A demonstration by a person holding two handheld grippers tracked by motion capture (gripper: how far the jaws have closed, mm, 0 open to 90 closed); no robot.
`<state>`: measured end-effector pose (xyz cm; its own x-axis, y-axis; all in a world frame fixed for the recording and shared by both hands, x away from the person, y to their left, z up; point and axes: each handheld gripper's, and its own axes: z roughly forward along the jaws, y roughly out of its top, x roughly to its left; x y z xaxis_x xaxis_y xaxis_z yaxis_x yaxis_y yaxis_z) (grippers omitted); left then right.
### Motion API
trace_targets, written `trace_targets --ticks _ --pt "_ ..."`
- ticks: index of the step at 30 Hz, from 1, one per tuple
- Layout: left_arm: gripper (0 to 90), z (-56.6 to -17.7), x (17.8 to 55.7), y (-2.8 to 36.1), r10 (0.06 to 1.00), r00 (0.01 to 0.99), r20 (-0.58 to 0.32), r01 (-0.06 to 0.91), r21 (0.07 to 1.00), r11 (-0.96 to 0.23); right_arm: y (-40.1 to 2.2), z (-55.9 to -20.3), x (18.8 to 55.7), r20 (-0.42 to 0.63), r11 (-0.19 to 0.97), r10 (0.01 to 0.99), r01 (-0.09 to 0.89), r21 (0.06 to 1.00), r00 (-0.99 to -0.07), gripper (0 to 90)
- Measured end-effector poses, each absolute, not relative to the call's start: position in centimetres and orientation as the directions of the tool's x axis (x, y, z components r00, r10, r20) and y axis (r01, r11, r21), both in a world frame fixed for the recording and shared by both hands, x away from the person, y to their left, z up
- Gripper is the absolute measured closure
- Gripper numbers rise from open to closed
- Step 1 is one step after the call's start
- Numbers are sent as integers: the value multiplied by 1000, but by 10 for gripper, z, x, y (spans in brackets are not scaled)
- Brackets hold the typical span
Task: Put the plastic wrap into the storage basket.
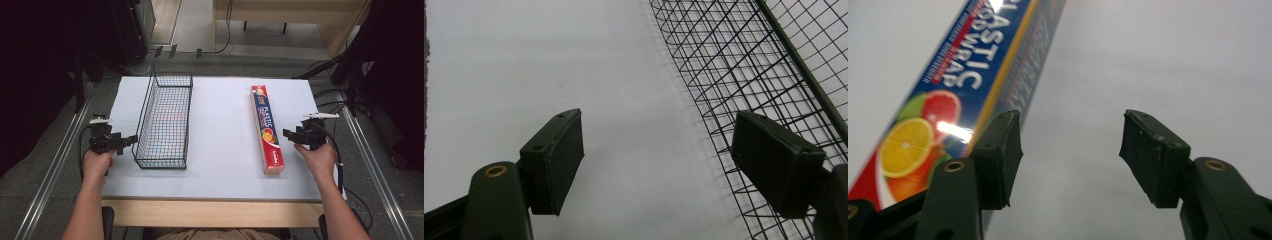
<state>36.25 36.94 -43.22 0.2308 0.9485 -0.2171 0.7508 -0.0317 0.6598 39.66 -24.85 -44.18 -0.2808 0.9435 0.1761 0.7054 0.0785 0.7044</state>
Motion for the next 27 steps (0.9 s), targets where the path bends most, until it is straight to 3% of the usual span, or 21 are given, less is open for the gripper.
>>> trace_targets --ticks 9,15,20,27 --pt "220 -432 362 371 949 224 -223 747 664 -20 -224 -430 383 145 82 950 671 737 -276 411" --pt "220 -431 364 370 949 222 -225 743 669 -15 -207 -426 371 179 52 942 652 757 -283 392" --pt "221 -431 367 370 950 218 -222 743 670 -14 -190 -430 369 123 97 949 640 762 -290 319" --pt "220 -432 370 368 949 224 -220 745 667 -21 -173 -439 374 123 105 949 657 747 -291 320"
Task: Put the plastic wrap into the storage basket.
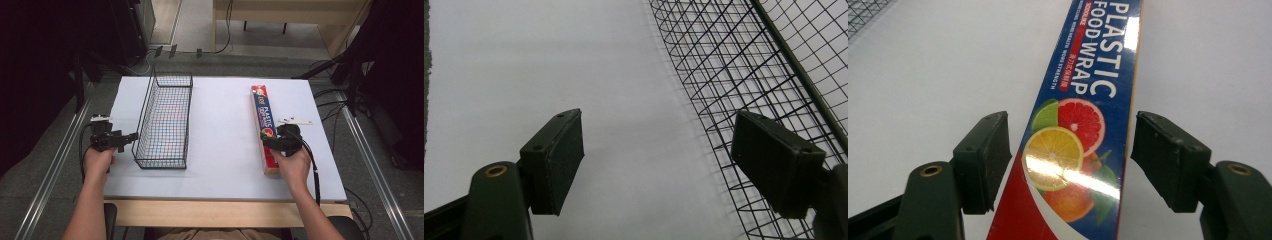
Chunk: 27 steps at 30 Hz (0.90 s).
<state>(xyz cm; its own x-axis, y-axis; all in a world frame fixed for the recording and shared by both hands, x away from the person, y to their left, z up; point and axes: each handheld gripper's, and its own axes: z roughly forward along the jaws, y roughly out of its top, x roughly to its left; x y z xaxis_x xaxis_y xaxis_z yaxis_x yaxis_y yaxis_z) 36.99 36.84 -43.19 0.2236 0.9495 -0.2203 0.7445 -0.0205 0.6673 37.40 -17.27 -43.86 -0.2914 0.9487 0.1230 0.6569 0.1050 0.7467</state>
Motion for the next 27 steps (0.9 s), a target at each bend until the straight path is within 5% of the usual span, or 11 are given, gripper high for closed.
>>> trace_targets --ticks 27 --pt "221 -433 371 367 950 225 -218 747 664 -25 -158 -448 404 102 133 969 820 556 -227 286"
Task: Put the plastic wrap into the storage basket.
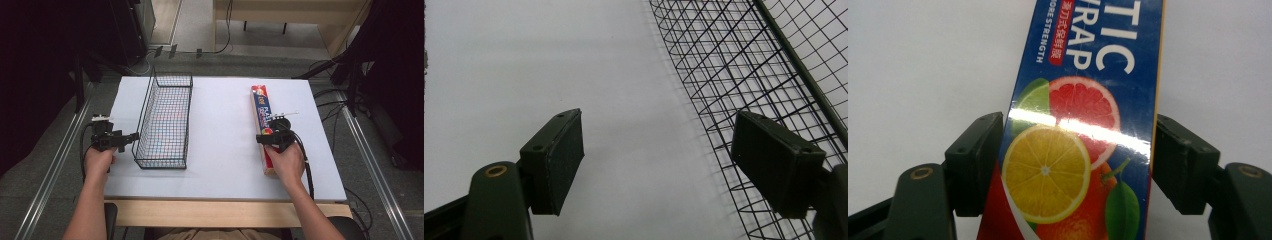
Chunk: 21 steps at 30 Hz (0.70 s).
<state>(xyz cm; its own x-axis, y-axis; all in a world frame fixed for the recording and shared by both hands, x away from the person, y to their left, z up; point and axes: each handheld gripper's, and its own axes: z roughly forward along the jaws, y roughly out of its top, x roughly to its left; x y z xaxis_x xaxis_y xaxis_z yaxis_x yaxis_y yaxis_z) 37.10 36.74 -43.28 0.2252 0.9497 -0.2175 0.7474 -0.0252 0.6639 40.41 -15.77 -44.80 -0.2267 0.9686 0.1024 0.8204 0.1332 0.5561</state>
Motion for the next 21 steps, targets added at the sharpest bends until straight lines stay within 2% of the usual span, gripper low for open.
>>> trace_targets --ticks 3,6,9,13,16,17,21 --pt "221 -433 371 367 950 226 -216 748 664 -27 -153 -452 409 86 143 974 858 493 -211 293" --pt "221 -433 371 368 950 225 -217 747 665 -25 -157 -454 410 143 90 974 874 478 -178 297" --pt "221 -433 371 367 950 225 -216 747 665 -25 -157 -455 411 155 75 974 881 466 -165 290" --pt "221 -433 371 367 950 226 -214 746 665 -28 -155 -457 413 175 82 969 897 435 -173 190" --pt "221 -433 371 367 950 226 -215 747 664 -28 -139 -460 412 40 208 969 893 400 -243 115" --pt "221 -433 371 367 951 225 -214 747 665 -27 -135 -460 412 5 234 967 890 390 -256 121" --pt "221 -433 371 368 950 225 -215 746 666 -26 -141 -458 412 48 160 979 899 409 -196 196"
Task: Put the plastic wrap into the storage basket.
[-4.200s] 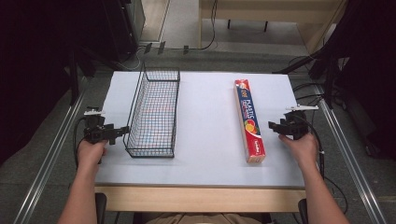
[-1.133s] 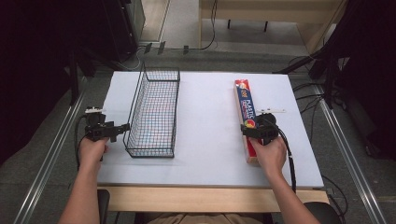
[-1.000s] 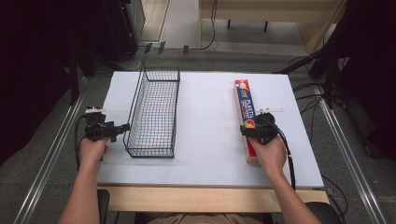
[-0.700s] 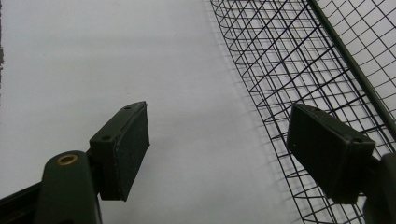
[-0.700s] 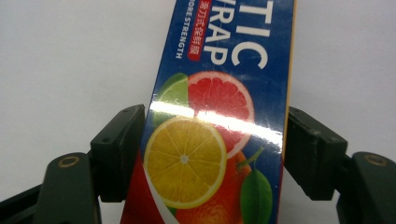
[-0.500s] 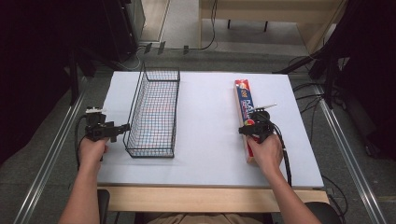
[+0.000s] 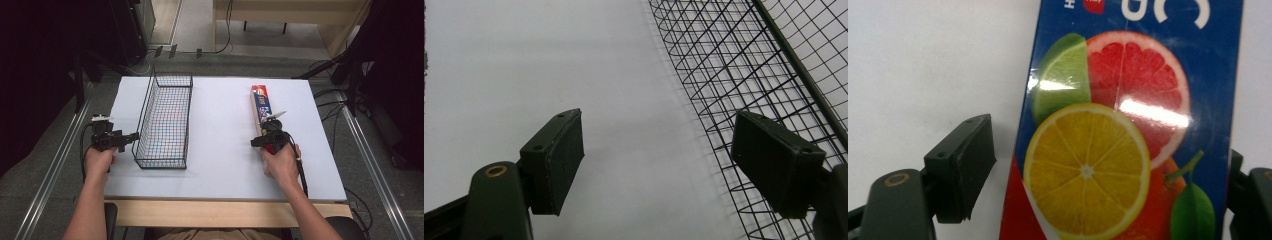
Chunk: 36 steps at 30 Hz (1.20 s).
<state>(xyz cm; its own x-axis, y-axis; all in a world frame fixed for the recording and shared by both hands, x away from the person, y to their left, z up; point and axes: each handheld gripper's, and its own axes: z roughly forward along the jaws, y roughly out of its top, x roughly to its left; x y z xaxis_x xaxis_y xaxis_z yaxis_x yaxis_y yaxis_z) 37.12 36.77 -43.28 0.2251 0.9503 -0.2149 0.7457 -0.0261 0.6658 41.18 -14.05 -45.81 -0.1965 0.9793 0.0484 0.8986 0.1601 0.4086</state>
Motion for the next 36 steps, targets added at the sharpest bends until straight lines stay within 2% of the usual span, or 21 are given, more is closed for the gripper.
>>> trace_targets --ticks 5,9,14,28,33,36 --pt "221 -432 371 368 951 224 -216 745 666 -24 -142 -457 412 61 136 982 901 411 -176 247" --pt "220 -433 371 368 951 221 -216 745 666 -22 -157 -453 415 153 71 978 915 398 -142 339" --pt "220 -432 371 368 951 223 -215 746 666 -24 -170 -451 418 235 42 962 926 375 -139 390" --pt "221 -432 371 370 952 219 -215 743 669 -20 -182 -447 424 380 20 911 939 343 -158 410" --pt "220 -432 371 370 953 216 -213 741 671 -19 -169 -431 421 452 17 867 918 395 -211 411" --pt "220 -432 370 370 953 214 -215 739 673 -14 -157 -421 422 444 32 862 902 431 -243 411"
